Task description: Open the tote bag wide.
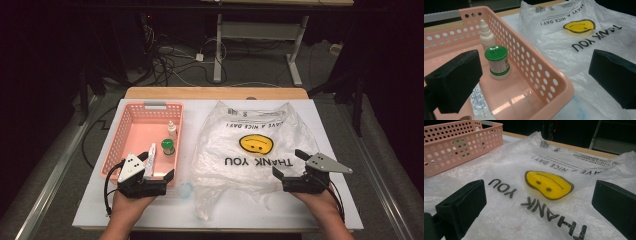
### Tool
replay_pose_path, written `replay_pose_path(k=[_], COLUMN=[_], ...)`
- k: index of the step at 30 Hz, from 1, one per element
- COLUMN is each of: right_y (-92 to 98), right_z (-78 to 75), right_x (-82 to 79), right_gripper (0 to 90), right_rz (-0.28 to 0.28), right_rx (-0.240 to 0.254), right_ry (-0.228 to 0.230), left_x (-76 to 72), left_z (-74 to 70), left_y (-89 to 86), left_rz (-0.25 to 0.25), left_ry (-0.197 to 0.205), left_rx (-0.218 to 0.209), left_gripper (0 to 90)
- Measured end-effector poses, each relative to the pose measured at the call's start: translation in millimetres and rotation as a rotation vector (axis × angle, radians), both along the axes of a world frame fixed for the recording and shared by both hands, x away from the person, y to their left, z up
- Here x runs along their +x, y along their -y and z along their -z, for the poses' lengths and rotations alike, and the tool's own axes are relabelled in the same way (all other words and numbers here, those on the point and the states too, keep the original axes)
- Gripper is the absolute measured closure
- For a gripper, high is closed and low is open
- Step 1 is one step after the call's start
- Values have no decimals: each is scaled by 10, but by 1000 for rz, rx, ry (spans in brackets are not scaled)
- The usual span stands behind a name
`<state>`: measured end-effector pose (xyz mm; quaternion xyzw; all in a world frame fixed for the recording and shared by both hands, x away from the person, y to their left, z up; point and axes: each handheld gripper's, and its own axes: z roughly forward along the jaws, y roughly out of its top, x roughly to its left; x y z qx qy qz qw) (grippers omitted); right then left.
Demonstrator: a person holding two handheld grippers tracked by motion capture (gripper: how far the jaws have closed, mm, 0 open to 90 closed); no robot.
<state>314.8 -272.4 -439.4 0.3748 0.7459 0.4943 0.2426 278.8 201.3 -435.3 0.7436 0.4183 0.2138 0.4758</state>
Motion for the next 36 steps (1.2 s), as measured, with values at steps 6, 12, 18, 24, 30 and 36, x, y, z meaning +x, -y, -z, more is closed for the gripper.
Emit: replay_pose_path(k=[6, 12, 18, 24, 30, 36], right_y=[44, 209, 566, 882, 1106, 1160], right_z=[-109, -192, -123, 54, 257, 330], right_x=[-78, -35, 60, 180, 285, 325], right_gripper=[0, 0, 0, 0, 37, 170], right_rz=[13, 61, 173, 260, 308, 312], right_rx=[24, 25, 13, 15, -13, -31], right_ry=[23, 20, -12, -101, -193, -250], left_x=[-18, -1, 10, 8, 14, 14], left_z=[-2, 5, 15, 19, 24, 9], left_y=[29, 29, 11, -3, -13, -9], left_rz=[14, 16, 9, -2, -6, -3], left_ry=[1, -10, -14, -20, -25, -20], left_rx=[27, 23, 25, 23, 14, 39], left_gripper=[0, 0, 0, 0, 0, 0])
